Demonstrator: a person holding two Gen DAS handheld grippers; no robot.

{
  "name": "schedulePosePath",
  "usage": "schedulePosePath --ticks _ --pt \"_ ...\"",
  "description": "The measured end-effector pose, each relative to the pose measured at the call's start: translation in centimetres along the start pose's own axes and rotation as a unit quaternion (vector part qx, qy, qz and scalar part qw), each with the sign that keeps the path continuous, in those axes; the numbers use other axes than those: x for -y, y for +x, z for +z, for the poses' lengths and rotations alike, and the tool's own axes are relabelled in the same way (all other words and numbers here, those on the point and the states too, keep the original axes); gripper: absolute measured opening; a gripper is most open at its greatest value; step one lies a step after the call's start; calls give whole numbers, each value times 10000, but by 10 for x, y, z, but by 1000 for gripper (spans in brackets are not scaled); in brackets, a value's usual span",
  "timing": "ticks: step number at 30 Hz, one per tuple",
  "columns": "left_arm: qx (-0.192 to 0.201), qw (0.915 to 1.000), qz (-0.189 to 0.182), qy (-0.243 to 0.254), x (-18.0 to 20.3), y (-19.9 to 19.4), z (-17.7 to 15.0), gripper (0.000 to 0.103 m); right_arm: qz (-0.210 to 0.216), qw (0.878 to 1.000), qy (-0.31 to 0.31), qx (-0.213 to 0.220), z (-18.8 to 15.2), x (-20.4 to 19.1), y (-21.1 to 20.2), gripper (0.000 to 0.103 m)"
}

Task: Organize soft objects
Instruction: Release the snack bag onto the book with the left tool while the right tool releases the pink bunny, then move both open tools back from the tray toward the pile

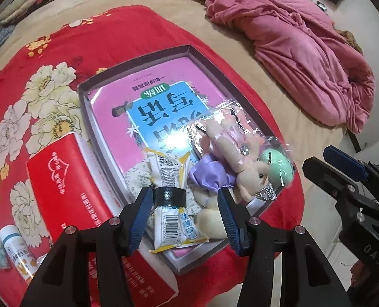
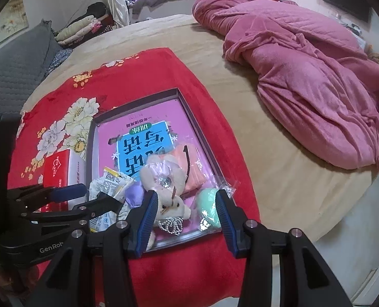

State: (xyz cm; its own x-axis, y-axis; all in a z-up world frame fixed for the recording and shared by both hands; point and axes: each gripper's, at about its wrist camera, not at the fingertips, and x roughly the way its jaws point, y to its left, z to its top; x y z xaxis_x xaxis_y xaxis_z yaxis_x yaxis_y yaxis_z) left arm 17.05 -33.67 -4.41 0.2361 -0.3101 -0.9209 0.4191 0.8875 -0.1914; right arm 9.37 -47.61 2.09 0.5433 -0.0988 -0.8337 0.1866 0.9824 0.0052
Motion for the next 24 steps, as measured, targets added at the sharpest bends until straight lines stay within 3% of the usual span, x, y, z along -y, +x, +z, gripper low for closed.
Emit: schedulePosePath --ticks 4,8,14,20,24 --pt "60 10000 -1 -34 -4 -7 -2 56 -6 10000 -28 10 0 -4 -3 47" --pt "167 9998 -70 -41 -6 -18 -4 66 -15 10000 -29 30 -1 -7 -6 47" --pt "287 9996 16 22 -8 -30 -6 66 -48 10000 44 25 -3 -7 -9 47" --pt "417 9991 21 -86 -16 -42 -12 67 -49 10000 38 30 -5 -13 -14 57" --pt "477 9987 -6 -180 -22 -50 -17 78 -66 10000 -8 68 -5 -18 -19 57"
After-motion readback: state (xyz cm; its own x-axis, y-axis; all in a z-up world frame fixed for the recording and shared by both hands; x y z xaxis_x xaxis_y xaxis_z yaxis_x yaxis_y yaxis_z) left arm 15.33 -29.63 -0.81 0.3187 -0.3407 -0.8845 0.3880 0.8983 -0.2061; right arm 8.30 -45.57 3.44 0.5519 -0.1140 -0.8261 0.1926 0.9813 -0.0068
